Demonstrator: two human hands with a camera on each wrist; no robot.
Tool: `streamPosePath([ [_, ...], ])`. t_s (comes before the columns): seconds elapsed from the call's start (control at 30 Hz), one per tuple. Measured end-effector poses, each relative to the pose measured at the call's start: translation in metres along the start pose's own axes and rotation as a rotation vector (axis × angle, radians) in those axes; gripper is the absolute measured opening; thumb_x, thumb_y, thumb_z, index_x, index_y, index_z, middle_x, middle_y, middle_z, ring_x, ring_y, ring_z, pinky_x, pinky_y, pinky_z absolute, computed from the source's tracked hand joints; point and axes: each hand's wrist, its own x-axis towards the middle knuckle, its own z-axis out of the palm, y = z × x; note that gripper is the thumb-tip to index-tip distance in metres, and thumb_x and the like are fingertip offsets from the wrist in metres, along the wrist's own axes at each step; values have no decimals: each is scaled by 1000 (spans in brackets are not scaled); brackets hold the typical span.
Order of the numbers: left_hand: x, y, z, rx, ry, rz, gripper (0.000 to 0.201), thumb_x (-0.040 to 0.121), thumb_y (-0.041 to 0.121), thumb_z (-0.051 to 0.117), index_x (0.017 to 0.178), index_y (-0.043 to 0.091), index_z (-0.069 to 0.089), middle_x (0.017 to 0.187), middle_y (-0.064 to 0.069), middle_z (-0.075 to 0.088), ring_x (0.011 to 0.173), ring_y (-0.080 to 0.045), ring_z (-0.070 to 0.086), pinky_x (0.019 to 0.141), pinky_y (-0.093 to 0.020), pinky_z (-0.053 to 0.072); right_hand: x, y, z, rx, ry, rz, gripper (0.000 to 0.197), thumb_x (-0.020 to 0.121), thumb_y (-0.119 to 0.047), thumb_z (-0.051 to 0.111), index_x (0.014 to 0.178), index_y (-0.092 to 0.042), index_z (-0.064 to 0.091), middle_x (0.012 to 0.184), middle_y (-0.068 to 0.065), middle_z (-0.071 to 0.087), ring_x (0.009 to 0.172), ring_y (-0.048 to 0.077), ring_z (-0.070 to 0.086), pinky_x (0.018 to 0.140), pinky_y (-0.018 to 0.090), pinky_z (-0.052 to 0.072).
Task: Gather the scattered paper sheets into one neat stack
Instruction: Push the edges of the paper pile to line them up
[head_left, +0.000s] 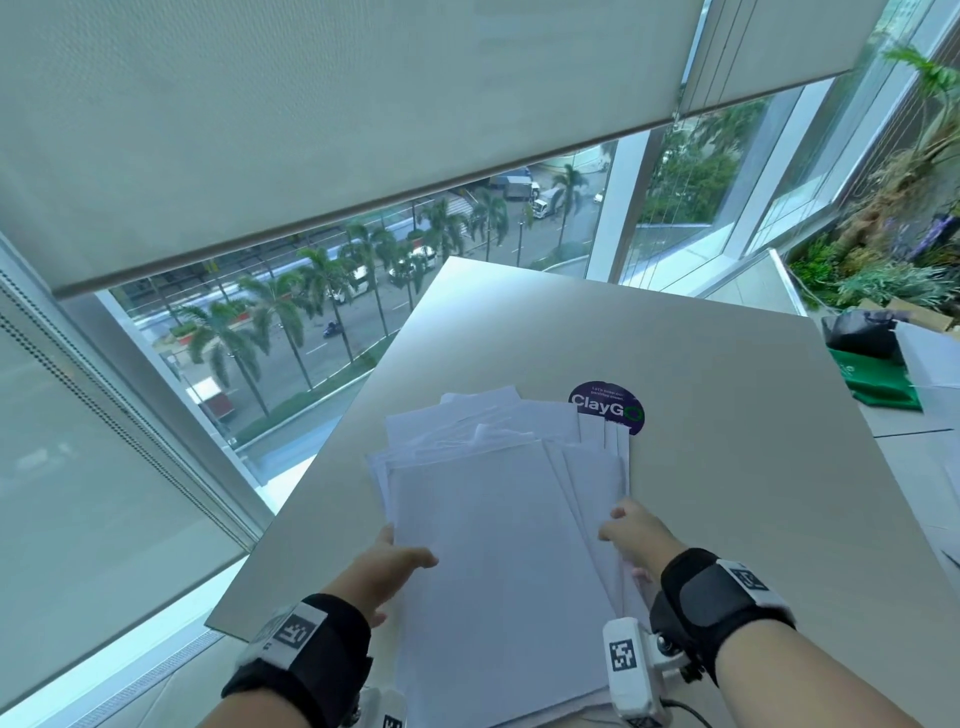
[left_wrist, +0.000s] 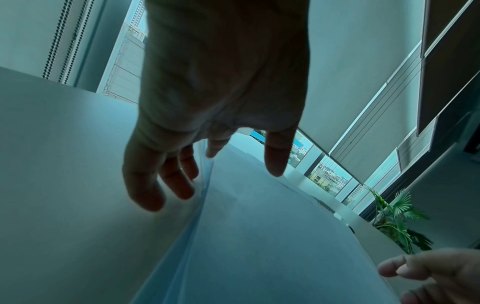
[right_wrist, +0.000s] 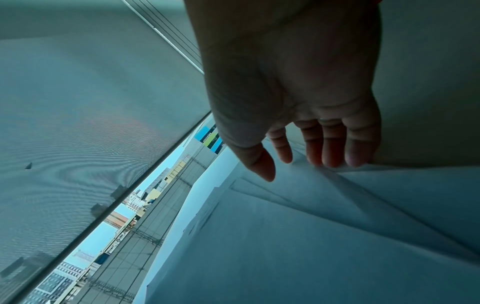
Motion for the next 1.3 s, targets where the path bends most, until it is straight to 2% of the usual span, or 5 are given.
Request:
streamPosePath([
  [0.13,-1,1,6,11,22,56,20,87,12,58,104,19,49,112,-3,50,88,-15,50,78,-26,40,-3,1,14,22,-141,48,23,84,-15,53,106,-10,47,88,7,50,70,19,47,59,26,41],
  [0.27,-1,4,6,59,106,141,91,56,29,67,143,24,37,140,-13,33,121,-28,49,99,-40,47,-1,-2,23,-12,-216,5,36,85,-19,57,118,-4,49,116,7,51,107,27,51,90,34,43],
  [0.63,6,3,13,112,72,152,74,78,19,65,144,5,33,139,-18,44,127,-30,46,101,-36,39,11,24,-4,-12,71,-3,13,92,-5,44,100,-15,45,102,8,50,92,17,47,82,27,45],
  [0.8,10,4,21,83,-33,85,43,67,21,63,106,10,48,73,-3,41,54,-14,36,51,-23,30,3,29,2,4,121,50,35,84,-4,50,118,4,48,117,22,58,107,36,58,94,41,47],
  [1.3,23,-7,15,-23,190,102,72,77,20,63,141,6,35,143,-13,39,113,-26,50,92,-36,44,1,26,-1,-33,24,-159,50,81,4,33,115,-21,59,111,7,63,97,29,59,82,32,52],
])
